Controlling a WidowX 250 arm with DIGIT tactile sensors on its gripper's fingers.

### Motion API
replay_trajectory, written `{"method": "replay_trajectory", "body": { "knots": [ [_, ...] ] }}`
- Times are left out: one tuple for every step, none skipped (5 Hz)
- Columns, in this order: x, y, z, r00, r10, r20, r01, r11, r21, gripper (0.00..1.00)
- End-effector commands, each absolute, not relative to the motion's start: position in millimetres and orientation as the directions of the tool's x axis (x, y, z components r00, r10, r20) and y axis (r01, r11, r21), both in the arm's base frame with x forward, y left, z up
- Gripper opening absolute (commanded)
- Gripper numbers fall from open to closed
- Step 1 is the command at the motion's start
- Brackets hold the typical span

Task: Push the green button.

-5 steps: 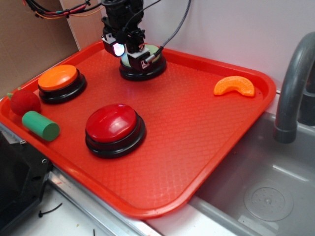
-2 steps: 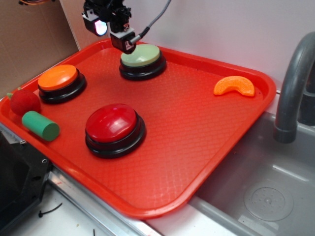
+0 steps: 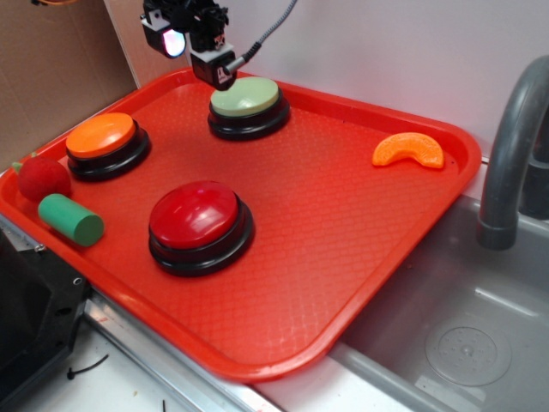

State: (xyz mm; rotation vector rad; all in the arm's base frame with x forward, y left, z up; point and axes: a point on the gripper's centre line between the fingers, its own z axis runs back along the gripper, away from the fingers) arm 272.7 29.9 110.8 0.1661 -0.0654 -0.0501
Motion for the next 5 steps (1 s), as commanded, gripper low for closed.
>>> {"method": "replay_trajectory", "body": {
  "knots": [
    [277.8,25.2,140.2,0.990,-0.063,0.125,0.043,0.986,0.163,1.00],
    [276.8,22.6,144.2,0.990,-0.066,0.128,0.046,0.987,0.153,1.00],
    [278.0,14.9,151.0,0.991,-0.079,0.109,0.060,0.984,0.167,1.00],
    [274.9,9.8,155.2,0.993,-0.073,0.095,0.056,0.984,0.169,1.00],
    [270.3,5.7,161.6,0.992,-0.071,0.109,0.050,0.982,0.182,1.00]
  ]
}}
